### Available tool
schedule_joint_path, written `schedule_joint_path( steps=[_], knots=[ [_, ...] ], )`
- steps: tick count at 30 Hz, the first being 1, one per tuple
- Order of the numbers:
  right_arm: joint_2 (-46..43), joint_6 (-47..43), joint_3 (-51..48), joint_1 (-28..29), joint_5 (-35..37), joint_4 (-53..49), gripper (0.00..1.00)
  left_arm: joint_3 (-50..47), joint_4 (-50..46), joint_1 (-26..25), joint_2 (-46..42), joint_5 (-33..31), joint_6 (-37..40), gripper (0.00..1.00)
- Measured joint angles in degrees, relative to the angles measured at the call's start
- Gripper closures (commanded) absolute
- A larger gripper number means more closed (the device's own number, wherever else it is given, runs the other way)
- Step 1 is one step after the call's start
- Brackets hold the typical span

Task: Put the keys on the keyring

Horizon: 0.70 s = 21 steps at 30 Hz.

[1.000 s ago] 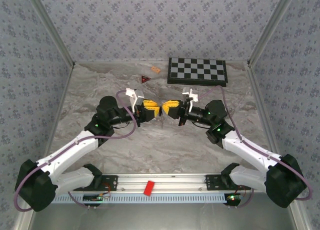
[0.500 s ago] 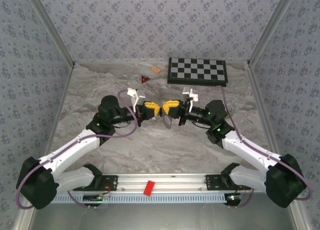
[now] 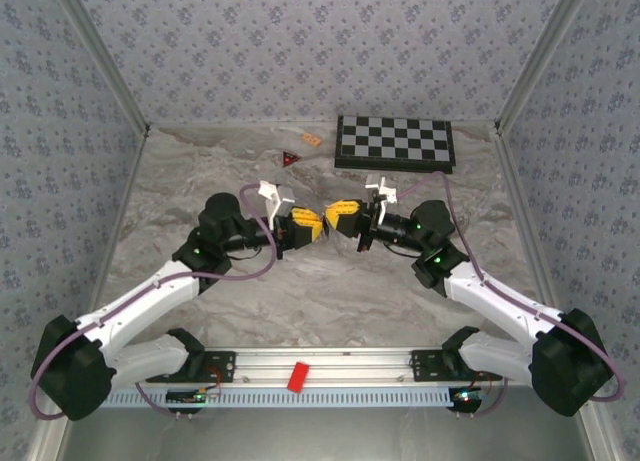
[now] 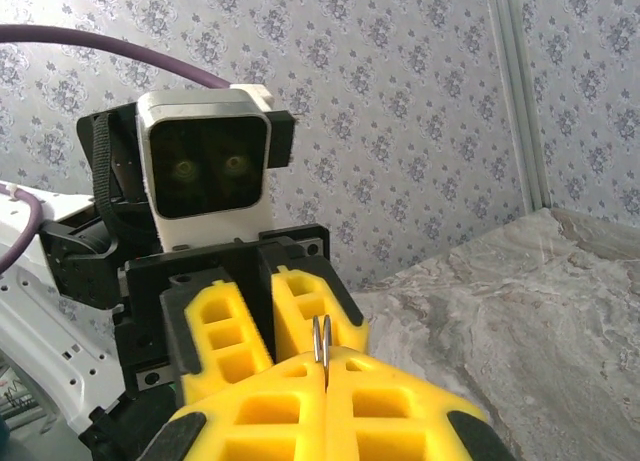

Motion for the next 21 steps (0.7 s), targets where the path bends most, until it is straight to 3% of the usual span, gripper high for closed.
schedule_joint_path(
  steps=[21],
  knots=[
    [0.68,0.63,-0.04,-0.15,-1.16,0.48,1.0,0.57,2.43,0.92,-0.72,-0.48,-2.71,0.74]
  ],
)
